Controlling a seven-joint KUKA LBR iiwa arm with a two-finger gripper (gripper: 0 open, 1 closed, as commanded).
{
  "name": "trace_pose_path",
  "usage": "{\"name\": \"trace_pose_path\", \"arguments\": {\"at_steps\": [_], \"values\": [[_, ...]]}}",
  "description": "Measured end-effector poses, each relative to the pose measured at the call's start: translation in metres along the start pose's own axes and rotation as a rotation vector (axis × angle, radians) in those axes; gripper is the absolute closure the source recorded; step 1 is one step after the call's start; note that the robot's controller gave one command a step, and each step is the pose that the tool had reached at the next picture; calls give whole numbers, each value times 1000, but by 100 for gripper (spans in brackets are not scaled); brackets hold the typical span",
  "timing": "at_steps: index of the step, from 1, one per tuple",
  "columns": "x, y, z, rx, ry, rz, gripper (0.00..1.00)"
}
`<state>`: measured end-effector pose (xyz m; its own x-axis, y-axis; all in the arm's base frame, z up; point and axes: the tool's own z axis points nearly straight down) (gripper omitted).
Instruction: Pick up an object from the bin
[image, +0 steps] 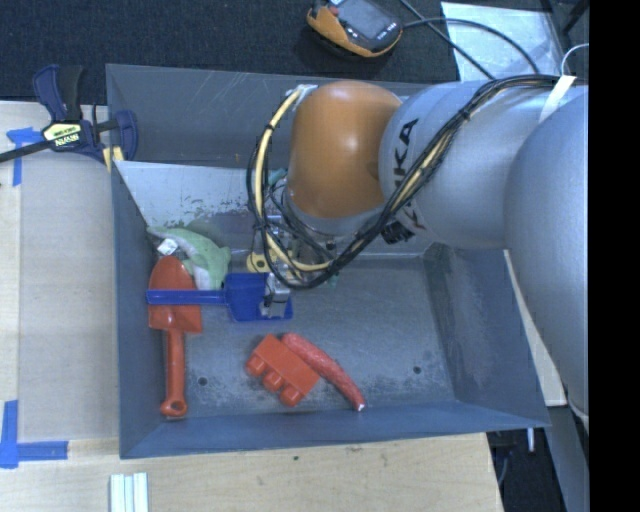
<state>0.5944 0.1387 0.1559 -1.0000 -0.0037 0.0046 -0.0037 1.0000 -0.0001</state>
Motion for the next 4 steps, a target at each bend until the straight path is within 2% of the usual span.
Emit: {"name": "trace_pose_path", "arguments": {"at_steps": [1,2,4], "values": [[-1,-1,-5,-1,-8,4,0],[-26,-1,84,-1,-4,-29,0],[-27,-1,83,-3,-10,-29,0]]}}
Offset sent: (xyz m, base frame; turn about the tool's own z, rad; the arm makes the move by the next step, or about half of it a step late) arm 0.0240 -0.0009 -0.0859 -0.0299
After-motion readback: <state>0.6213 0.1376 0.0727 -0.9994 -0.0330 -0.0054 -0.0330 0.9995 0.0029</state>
